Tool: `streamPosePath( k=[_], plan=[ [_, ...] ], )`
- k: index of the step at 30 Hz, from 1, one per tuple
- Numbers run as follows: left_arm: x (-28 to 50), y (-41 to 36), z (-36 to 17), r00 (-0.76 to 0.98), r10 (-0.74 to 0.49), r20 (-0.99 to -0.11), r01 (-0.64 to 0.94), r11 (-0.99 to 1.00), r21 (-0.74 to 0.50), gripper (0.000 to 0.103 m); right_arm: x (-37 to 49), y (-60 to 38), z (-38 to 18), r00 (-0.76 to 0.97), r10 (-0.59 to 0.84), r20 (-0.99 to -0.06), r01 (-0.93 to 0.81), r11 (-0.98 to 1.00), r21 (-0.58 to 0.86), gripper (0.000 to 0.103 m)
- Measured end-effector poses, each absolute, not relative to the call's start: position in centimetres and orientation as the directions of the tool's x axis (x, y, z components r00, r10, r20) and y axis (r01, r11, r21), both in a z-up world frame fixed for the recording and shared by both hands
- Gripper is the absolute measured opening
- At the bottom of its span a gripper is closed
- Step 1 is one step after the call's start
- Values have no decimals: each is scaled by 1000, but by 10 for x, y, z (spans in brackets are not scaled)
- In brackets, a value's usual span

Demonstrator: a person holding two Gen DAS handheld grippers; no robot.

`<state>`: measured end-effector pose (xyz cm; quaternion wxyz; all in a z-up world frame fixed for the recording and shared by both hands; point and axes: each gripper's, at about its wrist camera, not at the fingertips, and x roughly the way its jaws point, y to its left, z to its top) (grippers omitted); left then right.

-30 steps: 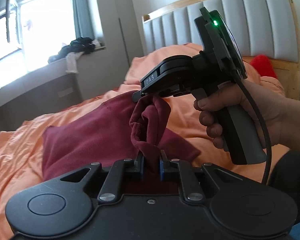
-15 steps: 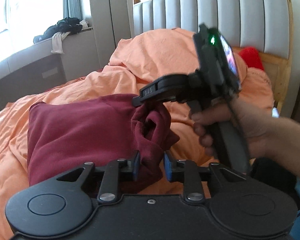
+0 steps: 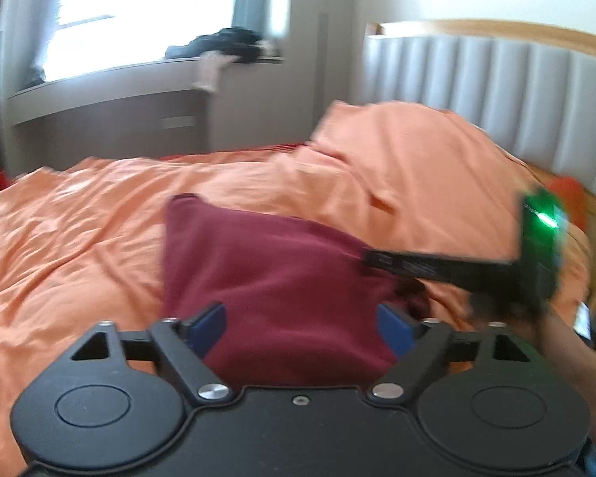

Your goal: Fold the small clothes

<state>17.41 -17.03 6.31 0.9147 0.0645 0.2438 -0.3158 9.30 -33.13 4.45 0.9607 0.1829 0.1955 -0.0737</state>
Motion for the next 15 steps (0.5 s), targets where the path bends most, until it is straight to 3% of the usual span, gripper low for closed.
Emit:
streamPosePath(
  k=[3,6,11,15],
  plan=[
    [187,-156,64,729,-483,-485,527,848,-52,99,81,-322,47,918,-78,-388,208,929,305,89],
    [199,-138,60,753,-428,-499,457,887,-71,101,68,-312,50,924,-70,-375,191,936,296,100],
    [217,-116,44,750,-381,-540,391,915,-102,101,50,-290,51,924,-43,-381,154,951,267,103],
    [221,-108,34,736,-399,-547,397,909,-129,102,42,-275,45,898,-37,-439,138,970,200,103]
  ],
)
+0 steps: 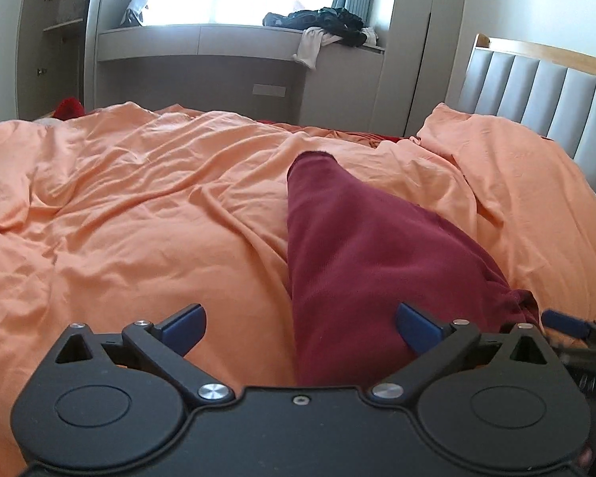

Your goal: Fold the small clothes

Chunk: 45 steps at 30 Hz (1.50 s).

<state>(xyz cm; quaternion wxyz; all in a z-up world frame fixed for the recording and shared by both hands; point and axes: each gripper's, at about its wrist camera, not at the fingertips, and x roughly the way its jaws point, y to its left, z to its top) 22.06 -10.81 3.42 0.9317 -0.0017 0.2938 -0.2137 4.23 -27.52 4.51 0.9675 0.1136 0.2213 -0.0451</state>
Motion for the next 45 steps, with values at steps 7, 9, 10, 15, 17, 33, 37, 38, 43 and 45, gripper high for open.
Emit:
streamPosePath(
  k=[7,9,10,15,17,33,37,38,43,45],
  plan=[
    [224,-123,16,707,-386,-592,418,904,-89,103,43,-273,24,834,-141,-533,224,970,93,103],
    [223,-127,15,709,-381,-593,421,904,-78,103,41,-276,21,830,-158,-535,247,964,97,103],
    [222,-128,15,709,-379,-594,422,904,-72,103,40,-276,20,828,-167,-535,257,961,98,103],
    [223,-131,14,706,-373,-602,424,904,-63,103,36,-279,15,825,-175,-538,280,953,118,103],
    [223,-131,14,707,-373,-601,424,904,-62,103,35,-281,15,829,-170,-533,285,948,141,103],
    [227,-138,5,698,-360,-619,418,907,-56,103,35,-325,33,938,-72,-338,212,892,398,95],
    [227,-139,4,698,-355,-622,420,907,-46,103,62,-341,34,939,-58,-340,208,881,424,76],
    [227,-140,4,697,-354,-623,420,906,-45,103,66,-342,34,938,-51,-342,204,881,427,69],
    [229,-141,4,689,-356,-632,422,905,-50,103,102,-356,29,921,-10,-390,196,876,440,49],
    [230,-143,4,687,-356,-633,422,905,-50,103,111,-359,26,915,6,-404,191,875,445,30]
  ],
)
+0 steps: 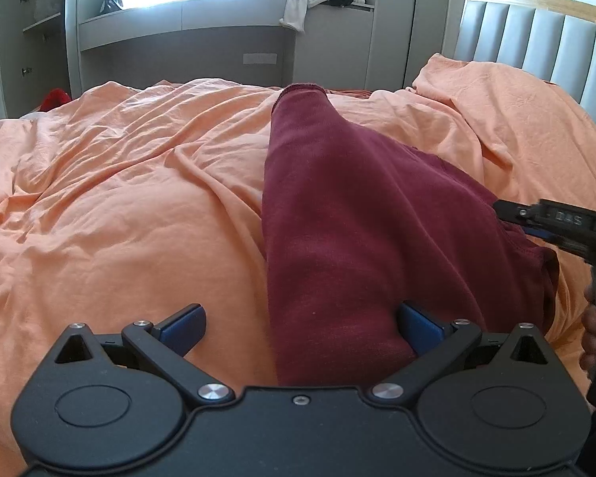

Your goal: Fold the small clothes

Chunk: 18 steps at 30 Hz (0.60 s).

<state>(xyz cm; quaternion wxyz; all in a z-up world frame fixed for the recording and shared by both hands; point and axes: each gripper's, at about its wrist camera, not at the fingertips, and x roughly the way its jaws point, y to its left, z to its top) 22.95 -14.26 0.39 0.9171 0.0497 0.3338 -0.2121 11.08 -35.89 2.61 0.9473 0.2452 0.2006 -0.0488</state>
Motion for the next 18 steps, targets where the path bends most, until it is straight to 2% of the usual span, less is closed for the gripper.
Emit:
streamPosePath(
  k=[1,3,7,9,12,16,18],
  plan=[
    [230,-143,4,687,-356,-634,422,905,-51,103,113,-359,25,914,10,-405,187,876,444,26],
    [229,-144,4,687,-356,-634,424,904,-48,103,112,-359,25,919,12,-394,174,884,434,8],
    [231,-144,4,681,-362,-637,430,901,-53,103,100,-353,30,934,-70,-350,205,908,366,5],
    [231,-146,4,677,-366,-638,437,898,-52,103,95,-356,29,936,-92,-339,225,899,376,4],
    [233,-151,3,670,-369,-644,453,891,-40,103,99,-358,22,928,-75,-364,219,902,371,5],
    [231,-158,5,674,-361,-645,468,884,-7,103,101,-363,14,930,-51,-364,209,887,412,12],
    [229,-157,6,678,-363,-639,471,882,-1,103,97,-368,12,936,-45,-349,207,872,443,34]
  ],
)
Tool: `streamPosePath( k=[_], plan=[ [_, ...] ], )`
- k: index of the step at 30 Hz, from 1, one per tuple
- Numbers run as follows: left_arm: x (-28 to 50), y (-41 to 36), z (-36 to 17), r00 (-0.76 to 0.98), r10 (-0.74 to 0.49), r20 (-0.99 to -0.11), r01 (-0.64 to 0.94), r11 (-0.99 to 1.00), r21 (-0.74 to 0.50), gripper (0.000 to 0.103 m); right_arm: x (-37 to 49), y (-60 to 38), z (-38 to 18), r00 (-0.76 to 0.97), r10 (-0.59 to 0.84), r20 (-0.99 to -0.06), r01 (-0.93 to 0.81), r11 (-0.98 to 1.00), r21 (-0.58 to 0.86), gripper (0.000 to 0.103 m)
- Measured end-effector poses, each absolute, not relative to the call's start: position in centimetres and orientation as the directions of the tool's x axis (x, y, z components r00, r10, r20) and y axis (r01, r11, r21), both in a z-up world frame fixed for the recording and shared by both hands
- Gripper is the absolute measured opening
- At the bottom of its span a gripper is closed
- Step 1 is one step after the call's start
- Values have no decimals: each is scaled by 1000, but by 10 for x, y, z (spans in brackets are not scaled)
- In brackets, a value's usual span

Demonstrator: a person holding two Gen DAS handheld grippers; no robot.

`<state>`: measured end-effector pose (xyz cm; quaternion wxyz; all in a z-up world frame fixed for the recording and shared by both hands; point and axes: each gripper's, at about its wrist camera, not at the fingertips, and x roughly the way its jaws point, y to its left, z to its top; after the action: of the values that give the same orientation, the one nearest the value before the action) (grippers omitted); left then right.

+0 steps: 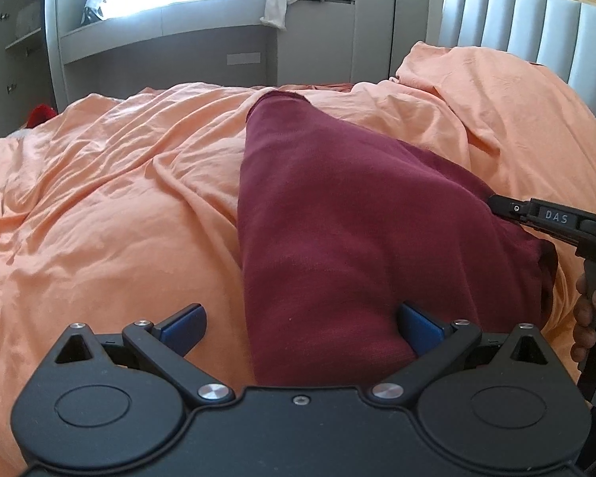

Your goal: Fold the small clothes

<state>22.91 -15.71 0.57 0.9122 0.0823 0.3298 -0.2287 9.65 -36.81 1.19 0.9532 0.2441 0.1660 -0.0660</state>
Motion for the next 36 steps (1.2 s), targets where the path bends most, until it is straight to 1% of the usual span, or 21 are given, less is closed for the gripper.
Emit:
streamPosePath(
  k=[1,2,3,4,6,7,8,9,11,15,19,22,23,24,25,27,29,32,36],
  plan=[
    [229,-156,6,679,-365,-638,473,881,-1,103,94,-370,11,939,-43,-340,204,867,454,41],
    [228,-155,6,678,-369,-636,475,880,-4,103,93,-372,11,942,-42,-333,202,864,462,54],
    [229,-154,6,676,-374,-635,476,880,-12,103,91,-374,10,945,-36,-326,195,860,471,63],
    [229,-152,7,673,-380,-635,475,880,-23,103,88,-376,9,948,-21,-317,182,854,487,67],
    [231,-149,7,661,-392,-640,472,880,-52,103,86,-378,8,955,12,-298,152,839,522,82],
    [232,-147,7,655,-400,-641,471,880,-67,102,86,-378,7,958,35,-284,130,831,541,87],
    [233,-145,8,649,-408,-642,470,879,-83,102,86,-378,7,960,56,-274,110,824,556,94],
    [234,-143,8,643,-416,-643,470,877,-97,102,87,-378,7,960,81,-268,90,817,569,98],
    [234,-140,10,634,-431,-642,472,873,-120,102,92,-376,5,956,122,-269,62,808,586,100],
    [235,-132,17,629,-462,-625,482,863,-152,102,101,-368,-1,937,119,-328,94,819,566,100],
    [240,-118,25,652,-484,-584,468,862,-193,102,101,-370,-3,938,116,-326,101,808,580,100],
    [250,-115,27,649,-492,-580,454,862,-224,102,101,-370,-3,939,122,-322,95,808,582,99],
    [253,-114,27,646,-496,-581,453,861,-232,102,100,-370,-3,940,123,-319,92,807,583,97],
    [255,-115,27,644,-496,-582,451,861,-235,102,98,-369,-3,943,118,-313,92,808,582,92],
    [258,-116,26,641,-492,-589,448,863,-233,102,97,-369,-3,945,113,-307,91,811,577,89],
    [263,-122,23,628,-472,-619,446,870,-211,102,96,-363,-3,946,117,-304,82,817,571,80],
    [267,-126,21,614,-466,-637,448,870,-205,102,96,-362,-3,946,118,-302,80,817,571,77],
    [270,-127,18,597,-478,-645,445,866,-230,103,96,-364,-5,944,127,-305,80,807,585,77],
    [271,-129,16,599,-470,-648,447,868,-216,103,99,-367,-8,942,134,-307,84,793,603,80]
  ],
)
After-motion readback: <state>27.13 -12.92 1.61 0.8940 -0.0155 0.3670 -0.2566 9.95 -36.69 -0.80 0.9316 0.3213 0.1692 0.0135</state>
